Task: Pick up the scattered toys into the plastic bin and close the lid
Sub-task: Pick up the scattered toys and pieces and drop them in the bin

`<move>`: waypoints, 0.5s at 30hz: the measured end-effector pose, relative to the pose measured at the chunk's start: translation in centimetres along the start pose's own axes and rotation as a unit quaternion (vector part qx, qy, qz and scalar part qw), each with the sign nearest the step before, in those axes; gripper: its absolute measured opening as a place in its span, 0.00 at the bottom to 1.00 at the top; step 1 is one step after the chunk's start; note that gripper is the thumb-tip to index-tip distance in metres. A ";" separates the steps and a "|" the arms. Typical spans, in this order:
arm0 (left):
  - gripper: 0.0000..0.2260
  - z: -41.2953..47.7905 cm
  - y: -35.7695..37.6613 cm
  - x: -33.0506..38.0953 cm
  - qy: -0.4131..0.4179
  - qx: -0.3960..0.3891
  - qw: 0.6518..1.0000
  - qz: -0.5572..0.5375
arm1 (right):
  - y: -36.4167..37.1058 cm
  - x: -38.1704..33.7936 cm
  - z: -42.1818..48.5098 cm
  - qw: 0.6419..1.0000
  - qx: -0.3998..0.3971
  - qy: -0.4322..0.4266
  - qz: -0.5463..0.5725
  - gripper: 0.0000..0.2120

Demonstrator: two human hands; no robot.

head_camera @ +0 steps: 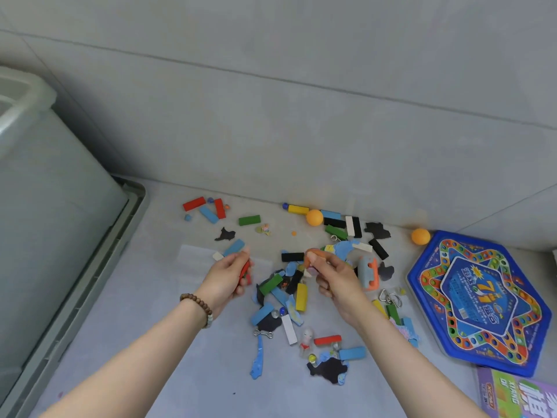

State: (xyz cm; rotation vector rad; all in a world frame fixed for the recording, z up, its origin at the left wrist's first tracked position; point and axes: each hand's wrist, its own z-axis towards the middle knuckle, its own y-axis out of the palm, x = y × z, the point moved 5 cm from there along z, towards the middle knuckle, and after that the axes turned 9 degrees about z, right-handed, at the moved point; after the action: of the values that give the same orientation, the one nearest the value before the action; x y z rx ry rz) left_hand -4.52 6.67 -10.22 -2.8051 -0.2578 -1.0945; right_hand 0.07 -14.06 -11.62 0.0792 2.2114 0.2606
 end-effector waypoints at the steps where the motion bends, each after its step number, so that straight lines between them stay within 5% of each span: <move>1: 0.12 -0.7 -1.0 1.9 0.022 0.002 1.000 0.002 | 1.7 -1.6 -0.4 1.000 -0.021 -0.005 0.015 0.11; 9: 0.16 -11.3 -16.7 16.2 0.239 0.141 0.960 0.041 | 22.8 -14.1 -5.3 0.976 -0.176 -0.090 -0.087 0.08; 15: 0.17 -17.2 -35.1 13.2 0.255 0.302 0.915 0.084 | 43.6 -14.1 -10.8 0.915 -0.325 -0.152 -0.184 0.06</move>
State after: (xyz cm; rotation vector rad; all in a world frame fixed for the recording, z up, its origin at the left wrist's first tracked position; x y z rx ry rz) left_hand -13.37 39.53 13.10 -1.8951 -0.2391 -1.3657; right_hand -1.40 24.66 15.12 -0.6153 1.6909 0.7033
